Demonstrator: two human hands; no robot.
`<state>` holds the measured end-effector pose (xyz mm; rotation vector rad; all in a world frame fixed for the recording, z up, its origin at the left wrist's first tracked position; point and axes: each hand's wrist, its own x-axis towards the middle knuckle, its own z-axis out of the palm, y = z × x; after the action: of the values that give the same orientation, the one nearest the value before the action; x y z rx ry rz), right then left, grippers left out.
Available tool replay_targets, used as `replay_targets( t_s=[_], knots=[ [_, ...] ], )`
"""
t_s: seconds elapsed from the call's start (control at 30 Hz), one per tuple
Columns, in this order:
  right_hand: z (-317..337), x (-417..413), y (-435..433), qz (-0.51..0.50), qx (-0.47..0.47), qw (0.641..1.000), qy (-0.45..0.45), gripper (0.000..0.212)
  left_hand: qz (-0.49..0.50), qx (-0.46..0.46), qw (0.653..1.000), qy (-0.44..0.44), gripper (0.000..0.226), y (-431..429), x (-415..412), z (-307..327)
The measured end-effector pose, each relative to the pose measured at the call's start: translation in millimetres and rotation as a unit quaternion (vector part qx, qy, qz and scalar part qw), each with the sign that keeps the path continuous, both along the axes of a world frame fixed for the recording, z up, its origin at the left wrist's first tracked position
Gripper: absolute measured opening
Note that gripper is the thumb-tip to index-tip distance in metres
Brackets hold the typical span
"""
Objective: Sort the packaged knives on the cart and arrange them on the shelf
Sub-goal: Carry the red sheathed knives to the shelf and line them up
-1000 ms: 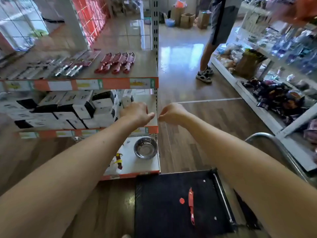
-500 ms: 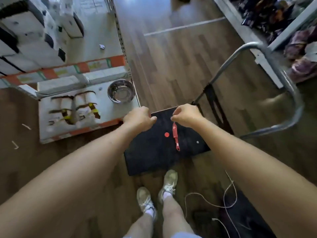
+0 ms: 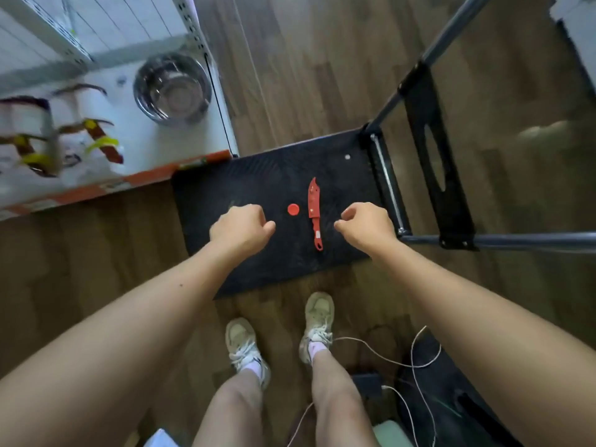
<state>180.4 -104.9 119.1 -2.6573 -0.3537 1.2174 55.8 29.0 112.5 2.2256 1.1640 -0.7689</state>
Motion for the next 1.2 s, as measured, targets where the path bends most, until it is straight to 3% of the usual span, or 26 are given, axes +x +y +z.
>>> replay_targets(
  t_s=[0.33,0.57,0.77,0.97,1.2],
  knots=[
    [-257,-36,-20,-0.035,-0.014,0.999,-0.011,0.025,-0.061,-0.01,0.998,0.011,0.029,-26,-7,-248],
    [-354,-30,-17,-0.053,-0.037,0.996,-0.065,0.051,-0.113,0.015,0.993,-0.031,0.034,-12,-29,-344],
    [-362,-30,-8,-0.043,-0.018,0.994,-0.1,0.027,-0.086,0.021,0.995,-0.04,0.033,-12,-26,-349],
    [-343,-36,9,-0.041,-0.035,0.997,-0.051,0.026,-0.089,0.007,0.996,-0.028,0.032,-6,-29,-328],
    [-239,-33,34,-0.024,-0.009,0.999,-0.021,0.02,-0.067,0.033,0.997,-0.02,0.032,25,-35,-222]
  ],
)
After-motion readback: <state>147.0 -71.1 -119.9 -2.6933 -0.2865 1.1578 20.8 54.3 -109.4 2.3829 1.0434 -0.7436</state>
